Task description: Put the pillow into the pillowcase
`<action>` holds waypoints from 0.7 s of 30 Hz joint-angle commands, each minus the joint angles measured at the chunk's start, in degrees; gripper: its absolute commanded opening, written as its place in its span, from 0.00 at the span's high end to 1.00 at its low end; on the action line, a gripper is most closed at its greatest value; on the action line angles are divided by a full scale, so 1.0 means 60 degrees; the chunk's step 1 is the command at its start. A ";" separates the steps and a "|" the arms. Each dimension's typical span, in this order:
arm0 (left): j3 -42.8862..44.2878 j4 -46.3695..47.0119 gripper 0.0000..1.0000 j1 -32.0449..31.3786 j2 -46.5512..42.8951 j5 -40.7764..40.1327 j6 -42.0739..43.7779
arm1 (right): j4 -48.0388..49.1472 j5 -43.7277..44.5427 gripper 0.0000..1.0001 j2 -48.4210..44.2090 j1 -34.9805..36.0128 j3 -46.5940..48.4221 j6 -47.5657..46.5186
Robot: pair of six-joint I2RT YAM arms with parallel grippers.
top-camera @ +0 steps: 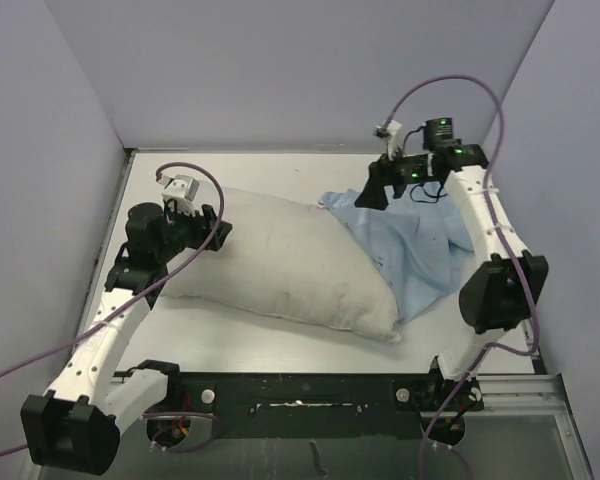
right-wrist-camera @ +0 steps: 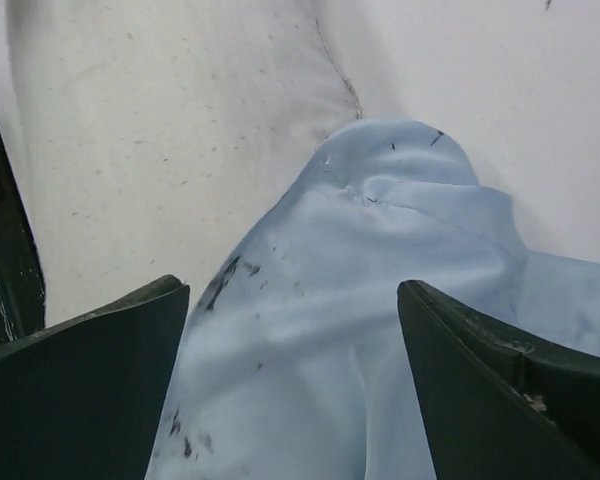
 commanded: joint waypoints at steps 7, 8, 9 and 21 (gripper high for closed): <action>-0.0177 0.2072 0.28 -0.4380 -0.1880 0.1383 0.3214 | -0.1367 -0.2930 0.10 -0.2973 -0.2362 -0.2868 -0.2297; -0.0177 0.2020 0.26 -0.5370 -0.1632 0.0912 0.3633 | -0.1279 -0.2859 0.10 -0.3110 -0.2515 -0.3174 -0.2296; -0.0073 0.1871 0.24 -0.6358 -0.1110 0.0219 0.4139 | -0.1186 -0.2766 0.10 -0.3241 -0.2637 -0.3533 -0.2295; 0.2455 0.2269 0.11 -1.0108 0.5018 -0.2905 0.8943 | -0.1278 -0.2017 0.12 -0.3414 -0.3110 -0.4230 -0.2677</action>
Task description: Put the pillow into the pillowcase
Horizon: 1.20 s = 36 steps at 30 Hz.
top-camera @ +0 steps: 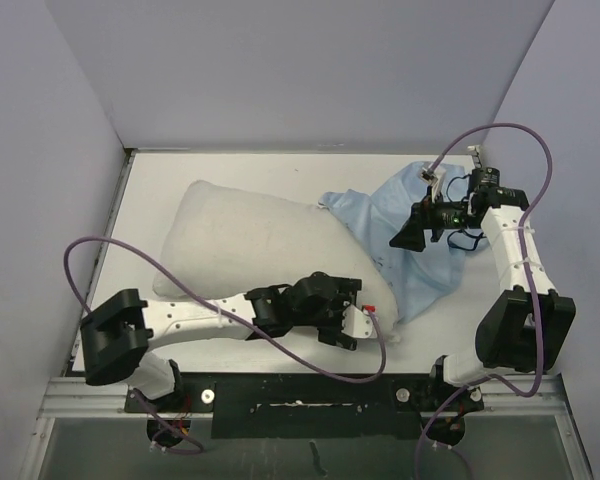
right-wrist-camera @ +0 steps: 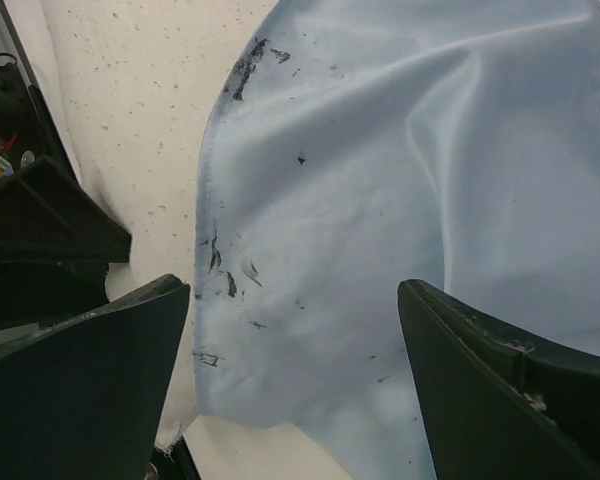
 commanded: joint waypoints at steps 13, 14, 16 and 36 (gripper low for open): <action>0.2378 0.0791 1.00 0.2400 0.1869 -0.1489 -0.3012 | -0.0367 0.0186 0.15 -0.0597 -0.0080 -0.0419 -0.1322; 0.2443 0.0789 1.00 0.2498 0.1924 -0.1407 -0.3171 | 0.0068 0.0580 0.17 -0.0627 -0.0054 -0.0572 -0.0794; 0.2618 0.0726 1.00 0.2666 0.2078 -0.1164 -0.3478 | 0.0721 0.1310 0.21 -0.0619 0.0028 -0.0852 0.0004; 0.2846 0.1245 1.00 0.3192 0.2585 0.0084 -0.5095 | 0.2893 0.4676 0.44 0.0928 0.1661 -0.0839 0.2435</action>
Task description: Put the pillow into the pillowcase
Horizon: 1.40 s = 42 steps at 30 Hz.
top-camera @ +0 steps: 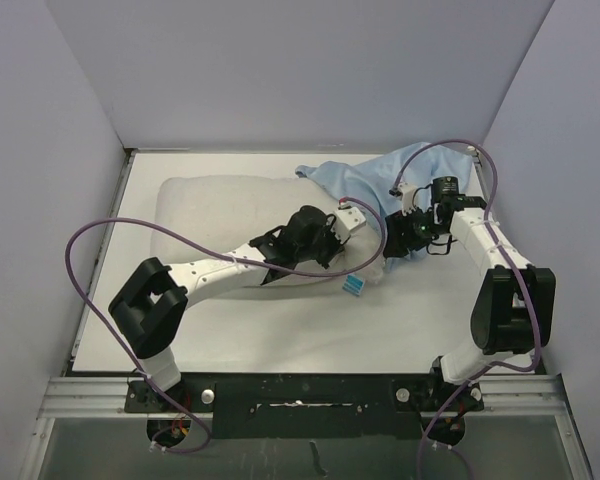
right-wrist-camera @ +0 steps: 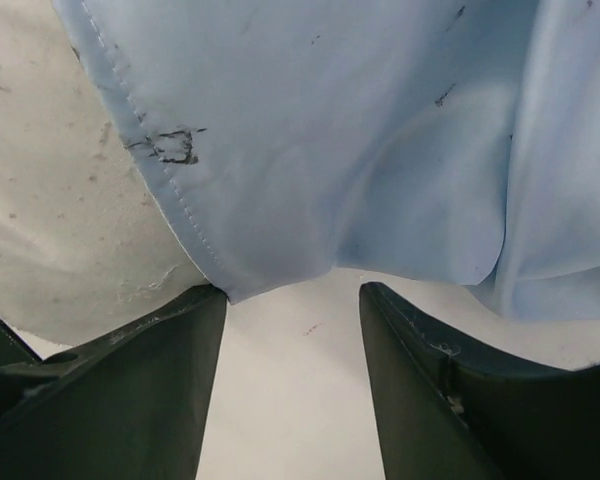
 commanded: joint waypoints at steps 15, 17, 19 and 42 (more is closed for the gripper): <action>0.0663 0.0434 1.00 0.0933 0.0362 -0.1205 -0.4805 | -0.0696 -0.0993 1.00 -0.1041 0.0273 0.0288 -0.1173; 0.0825 0.0305 1.00 0.0976 0.0434 -0.1463 -0.5379 | -0.1044 -0.1348 1.00 -0.1380 0.0267 0.0211 -0.1549; 0.1148 0.0017 1.00 0.0991 0.0615 -0.1746 -0.6096 | -0.1492 -0.1830 1.00 -0.1595 0.0283 0.0230 -0.1974; 0.1274 0.1816 1.00 0.0032 0.1356 -0.2439 -0.8557 | 0.0297 -0.2013 1.00 0.0473 0.1771 0.2367 0.1451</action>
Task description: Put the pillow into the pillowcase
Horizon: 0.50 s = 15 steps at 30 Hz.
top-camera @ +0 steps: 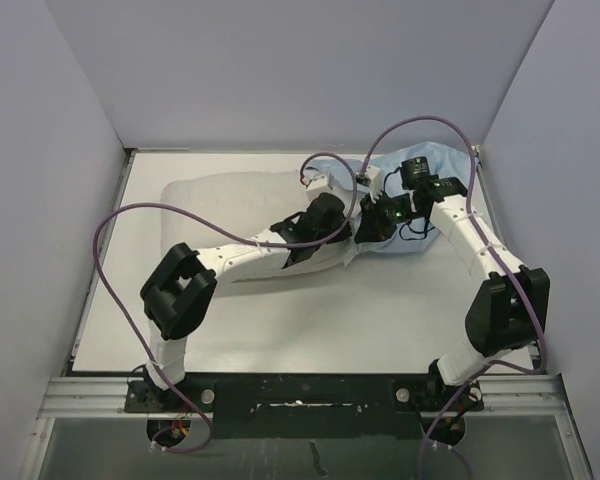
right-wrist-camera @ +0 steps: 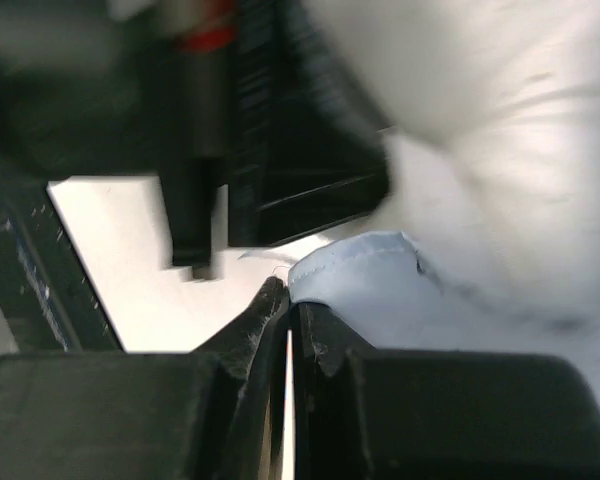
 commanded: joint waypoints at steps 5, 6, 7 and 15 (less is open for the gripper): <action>-0.3375 0.5283 0.36 0.0298 -0.2246 0.2559 0.3049 | 0.1714 0.0759 1.00 0.1324 -0.0877 -0.0322 0.1906; -0.3807 0.5562 0.30 0.0438 -0.2694 0.2940 0.3459 | 0.1799 0.0783 1.00 0.1288 -0.0933 -0.0504 0.1900; -0.4189 0.5689 0.27 0.0609 -0.3162 0.3323 0.3809 | 0.1900 0.0815 1.00 0.1194 -0.0958 -0.0657 0.1876; -0.4644 0.0178 0.18 0.2284 -0.6609 0.3369 0.5710 | 0.1801 0.0395 1.00 0.0919 -0.0939 -0.0792 0.1593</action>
